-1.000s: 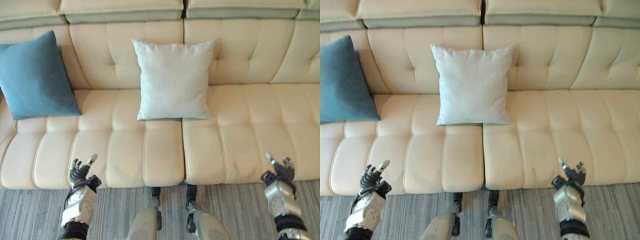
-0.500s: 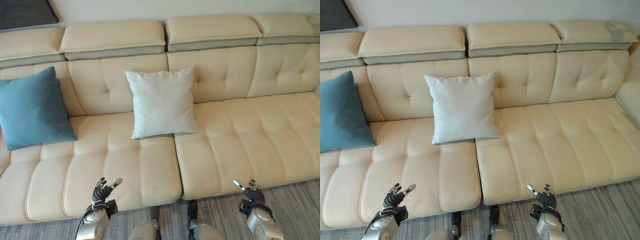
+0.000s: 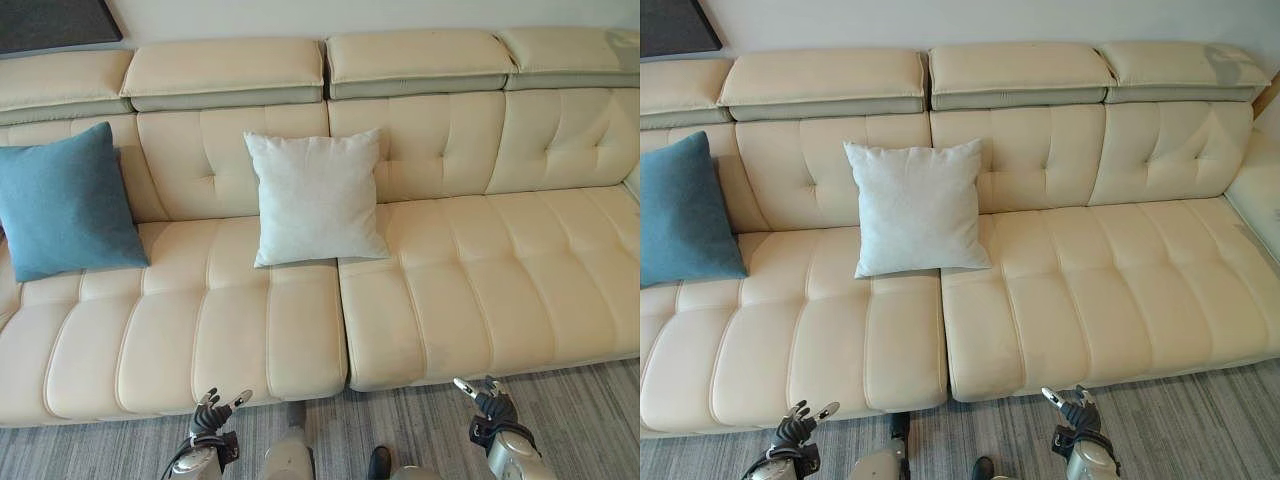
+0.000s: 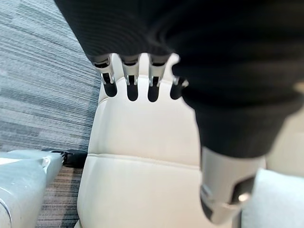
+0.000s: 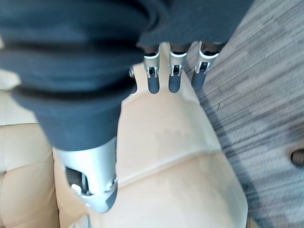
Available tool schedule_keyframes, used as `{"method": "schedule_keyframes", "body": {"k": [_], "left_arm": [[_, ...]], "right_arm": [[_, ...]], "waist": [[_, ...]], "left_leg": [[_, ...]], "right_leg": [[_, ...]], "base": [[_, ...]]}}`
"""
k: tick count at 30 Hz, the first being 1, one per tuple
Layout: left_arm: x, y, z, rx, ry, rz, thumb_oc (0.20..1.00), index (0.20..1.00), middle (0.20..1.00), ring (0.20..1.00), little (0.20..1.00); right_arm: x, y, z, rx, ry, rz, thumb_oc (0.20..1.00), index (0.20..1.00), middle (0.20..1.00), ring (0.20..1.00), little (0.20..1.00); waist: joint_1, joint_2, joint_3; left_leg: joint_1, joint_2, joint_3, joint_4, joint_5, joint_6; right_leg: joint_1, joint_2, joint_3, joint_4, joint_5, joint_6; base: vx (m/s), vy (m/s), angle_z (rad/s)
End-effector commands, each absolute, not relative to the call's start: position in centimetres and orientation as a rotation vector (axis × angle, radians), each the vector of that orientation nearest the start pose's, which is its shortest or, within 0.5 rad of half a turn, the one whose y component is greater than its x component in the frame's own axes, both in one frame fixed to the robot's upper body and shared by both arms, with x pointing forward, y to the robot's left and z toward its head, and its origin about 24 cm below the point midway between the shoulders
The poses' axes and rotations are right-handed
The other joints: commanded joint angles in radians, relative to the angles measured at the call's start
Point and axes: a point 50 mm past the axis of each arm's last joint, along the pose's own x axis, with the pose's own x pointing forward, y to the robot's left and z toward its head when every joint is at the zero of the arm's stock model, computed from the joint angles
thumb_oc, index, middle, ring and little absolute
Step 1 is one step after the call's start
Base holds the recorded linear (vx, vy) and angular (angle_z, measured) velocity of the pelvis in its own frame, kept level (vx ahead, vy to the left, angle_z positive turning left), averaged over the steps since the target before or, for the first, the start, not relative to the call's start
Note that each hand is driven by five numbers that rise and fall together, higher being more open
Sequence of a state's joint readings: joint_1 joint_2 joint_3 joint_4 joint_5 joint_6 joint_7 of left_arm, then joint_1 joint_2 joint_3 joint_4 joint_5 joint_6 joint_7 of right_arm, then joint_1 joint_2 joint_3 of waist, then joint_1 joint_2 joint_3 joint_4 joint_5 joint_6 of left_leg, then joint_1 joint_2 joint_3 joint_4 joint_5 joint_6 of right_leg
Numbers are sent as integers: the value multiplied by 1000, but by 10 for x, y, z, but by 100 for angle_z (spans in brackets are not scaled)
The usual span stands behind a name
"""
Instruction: Pick up all the scattered cushions and arrange them neatly on the sofa.
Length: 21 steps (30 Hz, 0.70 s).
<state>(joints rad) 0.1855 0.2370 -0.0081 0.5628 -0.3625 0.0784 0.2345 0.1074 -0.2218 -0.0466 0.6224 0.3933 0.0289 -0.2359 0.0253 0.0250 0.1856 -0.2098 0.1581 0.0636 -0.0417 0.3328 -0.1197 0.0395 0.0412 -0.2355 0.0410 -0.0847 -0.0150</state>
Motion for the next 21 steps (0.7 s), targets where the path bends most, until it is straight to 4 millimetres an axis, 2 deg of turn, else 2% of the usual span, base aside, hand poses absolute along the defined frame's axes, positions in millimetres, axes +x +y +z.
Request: {"method": "schedule_keyframes", "body": {"k": [1, 2, 3, 4, 5, 6, 7, 8, 9, 10, 11, 13, 21], "left_arm": [[178, 251, -81, 56, 647, 404, 1000, 1000, 1000, 1000, 1000], [180, 249, -79, 67, 635, 380, 1000, 1000, 1000, 1000, 1000], [180, 249, -79, 67, 635, 380, 1000, 1000, 1000, 1000, 1000], [181, 247, -79, 68, 633, 366, 1000, 1000, 1000, 1000, 1000], [181, 247, -79, 68, 633, 366, 1000, 1000, 1000, 1000, 1000], [180, 247, -80, 67, 638, 363, 1000, 1000, 1000, 1000, 1000], [178, 246, -81, 62, 646, 362, 1000, 1000, 1000, 1000, 1000], [178, 246, -81, 62, 646, 362, 1000, 1000, 1000, 1000, 1000], [176, 244, -83, 42, 659, 361, 1000, 1000, 1000, 1000, 1000], [174, 243, -84, 31, 664, 361, 1000, 1000, 1000, 1000, 1000], [171, 238, -88, 40, 685, 341, 1000, 1000, 1000, 1000, 1000], [169, 236, -90, 61, 694, 327, 1000, 1000, 1000, 1000, 1000], [158, 235, -98, 67, 747, 315, 1000, 1000, 1000, 1000, 1000]], "right_arm": [[187, -251, -80, 59, 600, -466, 1000, 1000, 1000, 1000, 1000], [189, -252, -80, 36, 608, -450, 1000, 1000, 1000, 1000, 1000], [189, -252, -80, 36, 608, -450, 1000, 1000, 1000, 1000, 1000], [188, -251, -81, 34, 620, -440, 1000, 1000, 1000, 1000, 1000], [188, -251, -81, 34, 620, -440, 1000, 1000, 1000, 1000, 1000], [188, -251, -82, 30, 624, -434, 1000, 1000, 1000, 1000, 1000], [188, -251, -82, 28, 628, -429, 1000, 1000, 1000, 1000, 1000], [188, -251, -82, 28, 628, -429, 1000, 1000, 1000, 1000, 1000], [186, -250, -84, 34, 637, -426, 1000, 1000, 1000, 1000, 1000], [184, -249, -85, 42, 645, -430, 1000, 1000, 1000, 1000, 1000], [180, -249, -87, 53, 655, -436, 1000, 1000, 1000, 1000, 1000], [178, -248, -89, 56, 660, -443, 1000, 1000, 1000, 1000, 1000], [170, -246, -95, 53, 699, -445, 1000, 1000, 1000, 1000, 1000]], "waist": [[-15, -36, 69], [-15, -50, 71], [-16, -49, 70], [-21, -61, 61], [-22, -60, 59], [-19, -66, 56], [-21, -65, 48], [-21, -65, 48], [-24, -66, 36], [-32, -58, 22], [-46, -36, -5], [-52, -28, -15], [-57, -25, -30]], "left_leg": [[17, -136, 6, -46, -147, 18], [40, -153, -5, 24, -196, 50], [36, -152, -6, 26, -197, 50], [48, -160, 13, 117, -278, 71], [43, -159, 12, 120, -278, 71], [54, -171, 4, 178, -330, 81], [68, -177, -3, 184, -349, 87], [67, -177, -3, 184, -349, 87], [109, -180, 1, 228, -415, 97], [152, -172, 5, 171, -408, 99], [199, -165, 2, 23, -355, 90], [219, -168, -6, -46, -338, 89], [249, -174, 34, -46, -361, 102]], "right_leg": [[61, -17, 9, -98, -69, 37], [49, -37, 7, -102, -45, 43], [47, -36, 5, -102, -44, 43], [38, -53, 7, -110, -31, 45], [36, -53, 6, -110, -29, 44], [34, -60, 15, -115, -25, 44], [31, -60, 19, -119, -20, 44], [30, -60, 19, -119, -20, 44], [28, -64, 27, -119, -20, 46], [23, -56, 31, -117, -22, 47], [10, -42, 22, -128, -13, 55], [-7, -40, 18, -128, -3, 61], [-6, -55, 60, -128, 27, 88]], "base": [[-391, -148, 20], [-279, -95, 7], [-281, -80, -4], [-117, -19, -18], [-154, -19, -9], [-66, 13, 3], [-64, 12, 3], [-52, 53, 9], [-8, 71, 6], [-20, 163, -9], [10, 121, -22], [-62, 120, -10], [-52, 135, -6]]}}
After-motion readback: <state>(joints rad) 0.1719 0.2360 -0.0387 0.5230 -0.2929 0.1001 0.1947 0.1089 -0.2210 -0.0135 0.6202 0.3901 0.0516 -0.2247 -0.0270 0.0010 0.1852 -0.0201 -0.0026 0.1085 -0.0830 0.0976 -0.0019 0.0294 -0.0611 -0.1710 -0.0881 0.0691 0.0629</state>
